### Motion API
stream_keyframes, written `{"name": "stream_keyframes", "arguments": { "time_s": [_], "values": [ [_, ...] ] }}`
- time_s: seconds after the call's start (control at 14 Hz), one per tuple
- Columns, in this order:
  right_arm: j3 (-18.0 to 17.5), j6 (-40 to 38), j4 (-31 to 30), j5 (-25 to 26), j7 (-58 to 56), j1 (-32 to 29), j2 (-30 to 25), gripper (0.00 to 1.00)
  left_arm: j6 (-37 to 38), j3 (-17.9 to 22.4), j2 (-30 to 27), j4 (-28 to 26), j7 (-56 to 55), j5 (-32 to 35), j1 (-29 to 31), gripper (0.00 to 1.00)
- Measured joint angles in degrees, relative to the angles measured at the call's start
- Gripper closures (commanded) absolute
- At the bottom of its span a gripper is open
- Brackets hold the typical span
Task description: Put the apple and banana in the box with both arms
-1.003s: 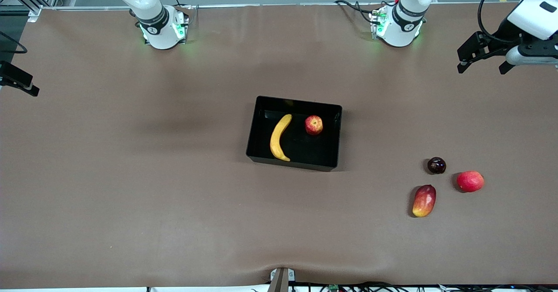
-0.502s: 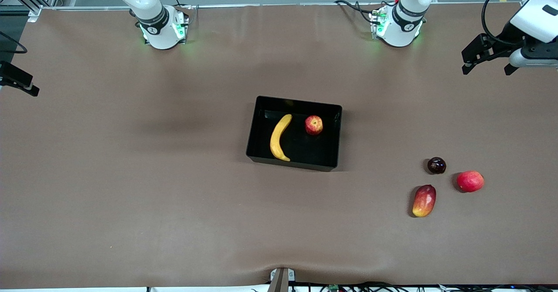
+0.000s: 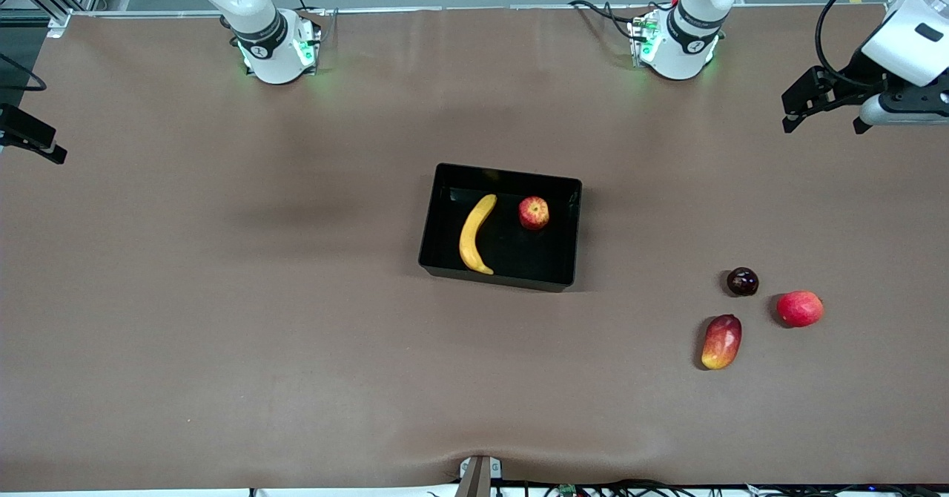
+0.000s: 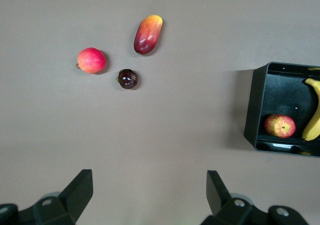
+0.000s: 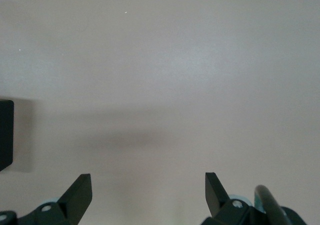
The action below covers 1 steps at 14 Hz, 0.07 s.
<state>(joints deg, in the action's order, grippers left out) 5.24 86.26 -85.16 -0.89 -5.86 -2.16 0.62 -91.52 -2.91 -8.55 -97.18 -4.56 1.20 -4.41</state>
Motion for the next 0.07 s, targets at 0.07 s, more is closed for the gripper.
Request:
{"name": "stream_keyframes", "arguments": {
  "time_s": [0.07],
  "values": [
    [0.0, 0.0, 0.0, 0.0, 0.0, 0.0, 0.0, 0.00, 0.0, 0.0, 0.1, 0.0, 0.0, 0.0, 0.0, 0.00]
  ]
}}
